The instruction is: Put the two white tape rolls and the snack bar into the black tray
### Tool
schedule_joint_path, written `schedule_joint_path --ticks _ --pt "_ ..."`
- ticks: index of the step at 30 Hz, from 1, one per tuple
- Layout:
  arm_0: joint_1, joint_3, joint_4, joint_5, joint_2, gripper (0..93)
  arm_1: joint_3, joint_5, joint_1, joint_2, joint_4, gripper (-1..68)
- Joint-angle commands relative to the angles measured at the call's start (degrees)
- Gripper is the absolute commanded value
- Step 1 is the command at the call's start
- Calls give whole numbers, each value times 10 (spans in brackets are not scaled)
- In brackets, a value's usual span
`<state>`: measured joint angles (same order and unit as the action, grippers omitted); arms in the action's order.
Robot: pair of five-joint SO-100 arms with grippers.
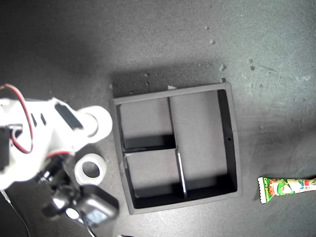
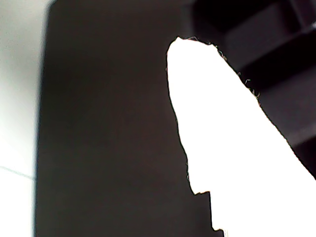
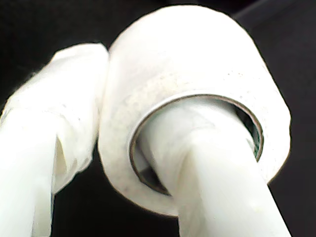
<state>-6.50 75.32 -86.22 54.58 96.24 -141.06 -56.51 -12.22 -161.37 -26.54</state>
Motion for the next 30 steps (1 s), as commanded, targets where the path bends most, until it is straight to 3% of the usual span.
schedule_joint_path --ticks 1,4,7,11,15,21,30 --pt "-34 -300 -81 -8 -138 1 142 113 -44 143 -13 309" --pt "-69 -566 -185 8 -310 1 252 -27 -98 281 -100 306" --pt "-97 -635 -187 29 -376 1 279 -210 -145 351 -170 315" --pt "-127 -686 -187 62 -444 1 204 -433 -217 349 -188 323" --pt "-137 -737 -187 75 -519 1 136 -553 -283 351 -140 321" --pt "-137 -823 -187 91 -626 1 -37 -658 -339 352 6 320" --pt "-139 -838 -187 108 -667 1 -134 -641 -339 351 49 320"
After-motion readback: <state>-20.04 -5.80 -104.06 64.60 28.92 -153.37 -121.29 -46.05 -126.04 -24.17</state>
